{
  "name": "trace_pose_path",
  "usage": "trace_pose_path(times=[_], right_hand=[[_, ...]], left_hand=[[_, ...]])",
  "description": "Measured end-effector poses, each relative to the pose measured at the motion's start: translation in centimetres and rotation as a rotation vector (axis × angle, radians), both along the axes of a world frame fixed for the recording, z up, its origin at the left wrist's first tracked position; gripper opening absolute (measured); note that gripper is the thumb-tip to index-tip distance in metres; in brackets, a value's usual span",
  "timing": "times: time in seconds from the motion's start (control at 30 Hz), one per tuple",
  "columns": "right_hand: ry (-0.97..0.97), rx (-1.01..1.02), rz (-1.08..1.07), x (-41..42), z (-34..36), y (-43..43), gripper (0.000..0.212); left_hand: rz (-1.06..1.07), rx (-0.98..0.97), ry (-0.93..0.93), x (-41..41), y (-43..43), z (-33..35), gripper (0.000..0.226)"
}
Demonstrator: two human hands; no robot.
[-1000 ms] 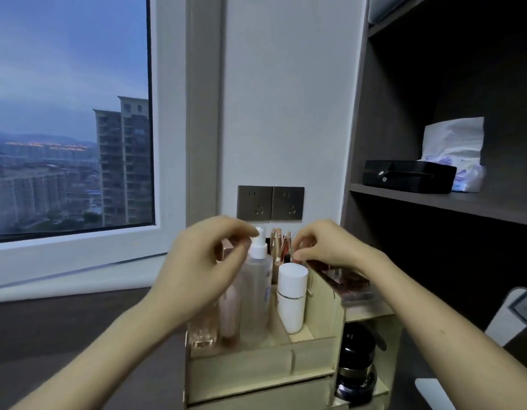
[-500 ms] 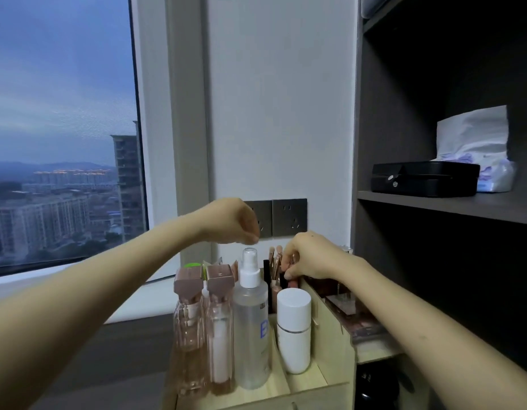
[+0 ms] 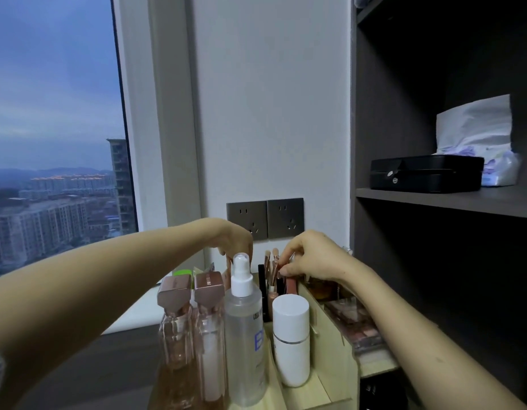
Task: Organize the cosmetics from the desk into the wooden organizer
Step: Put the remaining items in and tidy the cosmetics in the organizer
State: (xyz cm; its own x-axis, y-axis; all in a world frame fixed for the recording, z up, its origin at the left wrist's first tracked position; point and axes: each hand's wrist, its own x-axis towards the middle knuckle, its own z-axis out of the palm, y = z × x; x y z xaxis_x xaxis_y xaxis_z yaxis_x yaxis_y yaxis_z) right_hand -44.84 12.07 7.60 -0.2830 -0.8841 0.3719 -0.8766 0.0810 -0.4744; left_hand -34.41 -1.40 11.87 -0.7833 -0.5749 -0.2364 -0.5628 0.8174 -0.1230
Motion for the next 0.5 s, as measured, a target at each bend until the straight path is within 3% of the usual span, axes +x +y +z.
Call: trace_pose_path(times=[0.2,0.3,0.37,0.43,0.5], right_hand=[[-0.04,-0.056,-0.029,-0.3,-0.5,0.1,0.005],[-0.039,-0.061,-0.034,-0.4,-0.5,0.3,0.008],[-0.03,-0.05,-0.038,-0.3,-0.6,0.3,0.009],[-0.027,-0.05,-0.047,-0.2,-0.8,0.3,0.007],[-0.024,-0.056,-0.051,-0.1,-0.8,0.3,0.006]], left_hand=[[-0.052,0.135,0.002,0.6,-0.2,0.5,0.012],[-0.121,0.018,-0.104,0.3,0.0,0.2,0.023],[-0.165,-0.074,-0.169,-0.3,-0.2,-0.6,0.016],[-0.187,-0.149,-0.153,-0.6,-0.2,-1.1,0.006],[-0.193,-0.141,-0.091,-0.6,-0.1,-1.1,0.016]])
